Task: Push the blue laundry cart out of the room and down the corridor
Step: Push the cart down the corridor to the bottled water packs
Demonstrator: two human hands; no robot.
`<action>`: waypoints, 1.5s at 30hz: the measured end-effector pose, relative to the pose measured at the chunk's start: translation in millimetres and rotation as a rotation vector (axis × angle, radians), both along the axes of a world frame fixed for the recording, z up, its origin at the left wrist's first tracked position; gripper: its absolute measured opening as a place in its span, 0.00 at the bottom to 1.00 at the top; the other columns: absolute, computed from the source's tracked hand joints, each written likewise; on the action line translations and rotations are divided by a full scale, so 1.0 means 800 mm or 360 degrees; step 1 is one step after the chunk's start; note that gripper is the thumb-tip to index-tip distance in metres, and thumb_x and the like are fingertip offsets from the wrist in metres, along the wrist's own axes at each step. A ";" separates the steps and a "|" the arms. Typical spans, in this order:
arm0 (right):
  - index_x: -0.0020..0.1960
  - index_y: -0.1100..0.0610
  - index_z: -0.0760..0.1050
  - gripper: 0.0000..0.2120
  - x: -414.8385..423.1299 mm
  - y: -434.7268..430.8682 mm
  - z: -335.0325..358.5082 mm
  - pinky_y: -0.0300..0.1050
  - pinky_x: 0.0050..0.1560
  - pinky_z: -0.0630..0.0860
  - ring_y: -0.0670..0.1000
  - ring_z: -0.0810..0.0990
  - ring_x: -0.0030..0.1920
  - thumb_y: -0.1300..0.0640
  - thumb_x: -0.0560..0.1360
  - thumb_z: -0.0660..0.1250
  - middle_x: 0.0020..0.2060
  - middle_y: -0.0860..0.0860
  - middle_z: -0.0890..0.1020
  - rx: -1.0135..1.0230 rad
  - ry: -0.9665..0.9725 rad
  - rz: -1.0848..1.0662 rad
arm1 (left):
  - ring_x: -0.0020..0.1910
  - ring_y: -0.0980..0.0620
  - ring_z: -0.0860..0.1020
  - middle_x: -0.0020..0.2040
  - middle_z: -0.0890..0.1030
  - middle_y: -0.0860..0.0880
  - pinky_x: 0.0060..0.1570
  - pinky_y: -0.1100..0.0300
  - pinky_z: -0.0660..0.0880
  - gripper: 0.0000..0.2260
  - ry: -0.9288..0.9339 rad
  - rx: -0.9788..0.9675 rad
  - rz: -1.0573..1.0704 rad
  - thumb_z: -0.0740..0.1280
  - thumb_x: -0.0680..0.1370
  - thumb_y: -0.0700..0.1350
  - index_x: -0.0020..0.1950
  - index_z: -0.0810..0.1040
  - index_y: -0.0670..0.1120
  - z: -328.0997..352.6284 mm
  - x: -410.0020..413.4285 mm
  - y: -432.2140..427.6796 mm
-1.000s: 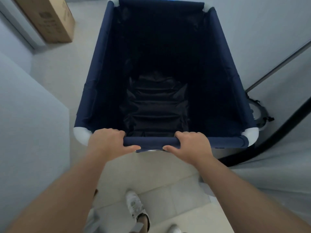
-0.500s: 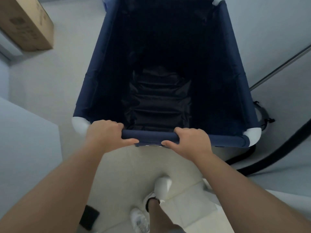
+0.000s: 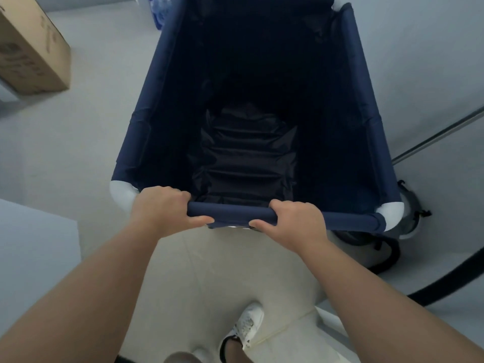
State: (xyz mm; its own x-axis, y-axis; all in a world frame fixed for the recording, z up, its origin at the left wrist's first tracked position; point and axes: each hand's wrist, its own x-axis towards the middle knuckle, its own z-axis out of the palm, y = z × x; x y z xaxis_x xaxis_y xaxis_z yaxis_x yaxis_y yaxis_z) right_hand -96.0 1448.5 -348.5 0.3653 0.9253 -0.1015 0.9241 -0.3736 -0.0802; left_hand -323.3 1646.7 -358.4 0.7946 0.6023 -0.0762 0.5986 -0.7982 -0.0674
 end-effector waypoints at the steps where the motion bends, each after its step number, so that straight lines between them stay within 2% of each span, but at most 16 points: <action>1: 0.38 0.50 0.68 0.31 0.007 0.008 -0.001 0.48 0.32 0.64 0.49 0.74 0.29 0.22 0.69 0.47 0.28 0.45 0.74 -0.0002 -0.0010 -0.0002 | 0.26 0.55 0.71 0.26 0.72 0.56 0.27 0.59 0.63 0.34 -0.0003 -0.0001 -0.0001 0.48 0.64 0.82 0.34 0.74 0.54 0.000 0.007 0.008; 5: 0.39 0.50 0.69 0.32 0.034 0.040 -0.004 0.49 0.33 0.71 0.50 0.75 0.29 0.22 0.69 0.47 0.29 0.46 0.75 0.0000 -0.0037 -0.0028 | 0.25 0.54 0.71 0.26 0.71 0.56 0.26 0.59 0.64 0.34 0.0000 0.0015 -0.0026 0.47 0.64 0.82 0.33 0.73 0.54 -0.001 0.034 0.042; 9: 0.39 0.50 0.69 0.32 0.060 0.078 -0.005 0.49 0.34 0.72 0.49 0.75 0.30 0.22 0.69 0.48 0.29 0.45 0.75 -0.0007 -0.0030 -0.0071 | 0.26 0.54 0.72 0.26 0.71 0.56 0.27 0.58 0.65 0.35 0.0014 -0.0003 -0.0044 0.47 0.64 0.82 0.34 0.74 0.54 0.000 0.065 0.082; 17: 0.39 0.48 0.69 0.31 0.109 0.155 -0.001 0.47 0.33 0.68 0.47 0.74 0.30 0.21 0.69 0.47 0.29 0.44 0.74 -0.0011 -0.0007 -0.0165 | 0.26 0.54 0.71 0.26 0.71 0.56 0.27 0.58 0.66 0.35 0.0002 -0.0059 -0.0117 0.46 0.63 0.83 0.32 0.71 0.53 0.003 0.127 0.173; 21: 0.38 0.47 0.69 0.30 0.131 0.192 0.000 0.46 0.32 0.63 0.46 0.73 0.29 0.21 0.69 0.48 0.28 0.44 0.72 0.0006 -0.0001 -0.0209 | 0.27 0.53 0.72 0.27 0.72 0.56 0.28 0.57 0.67 0.35 -0.0023 -0.0101 -0.0153 0.46 0.62 0.83 0.33 0.72 0.53 0.004 0.157 0.217; 26: 0.38 0.48 0.70 0.31 0.157 0.225 -0.006 0.47 0.33 0.64 0.47 0.74 0.29 0.21 0.68 0.49 0.28 0.44 0.73 0.0022 0.0006 -0.0258 | 0.25 0.53 0.70 0.26 0.71 0.56 0.28 0.57 0.66 0.34 -0.0012 -0.0091 -0.0207 0.46 0.63 0.83 0.31 0.70 0.53 0.005 0.190 0.260; 31: 0.37 0.48 0.70 0.31 0.182 0.254 -0.009 0.44 0.27 0.60 0.46 0.72 0.26 0.21 0.69 0.48 0.25 0.43 0.71 0.0080 -0.0058 -0.0239 | 0.24 0.54 0.69 0.25 0.71 0.56 0.27 0.58 0.67 0.34 0.0002 -0.0073 -0.0227 0.47 0.62 0.83 0.31 0.72 0.53 0.004 0.220 0.293; 35: 0.37 0.48 0.70 0.32 0.210 0.274 -0.008 0.44 0.26 0.68 0.45 0.73 0.26 0.20 0.69 0.48 0.26 0.44 0.73 0.0066 -0.0038 -0.0261 | 0.23 0.55 0.70 0.24 0.71 0.56 0.25 0.58 0.68 0.35 0.0007 -0.0084 -0.0230 0.46 0.62 0.83 0.30 0.72 0.53 0.006 0.247 0.315; 37: 0.36 0.48 0.69 0.33 0.225 0.284 -0.009 0.43 0.25 0.69 0.45 0.72 0.25 0.19 0.68 0.46 0.25 0.44 0.72 0.0076 -0.0051 -0.0250 | 0.23 0.55 0.70 0.23 0.71 0.56 0.25 0.58 0.69 0.35 0.0002 -0.0078 -0.0224 0.45 0.62 0.83 0.30 0.71 0.53 0.005 0.261 0.326; 39: 0.35 0.48 0.68 0.34 0.243 0.298 -0.007 0.42 0.24 0.67 0.45 0.71 0.24 0.19 0.68 0.44 0.24 0.44 0.71 0.0083 -0.0065 -0.0228 | 0.23 0.55 0.70 0.23 0.71 0.56 0.25 0.58 0.69 0.35 -0.0001 -0.0074 -0.0210 0.45 0.62 0.83 0.30 0.71 0.53 0.003 0.275 0.338; 45: 0.35 0.49 0.69 0.33 0.308 0.340 -0.003 0.42 0.25 0.59 0.45 0.71 0.25 0.20 0.69 0.48 0.23 0.44 0.70 0.0029 -0.0073 -0.0099 | 0.22 0.54 0.70 0.22 0.71 0.56 0.24 0.59 0.69 0.36 -0.0009 -0.0055 -0.0145 0.45 0.62 0.84 0.28 0.71 0.53 0.004 0.326 0.369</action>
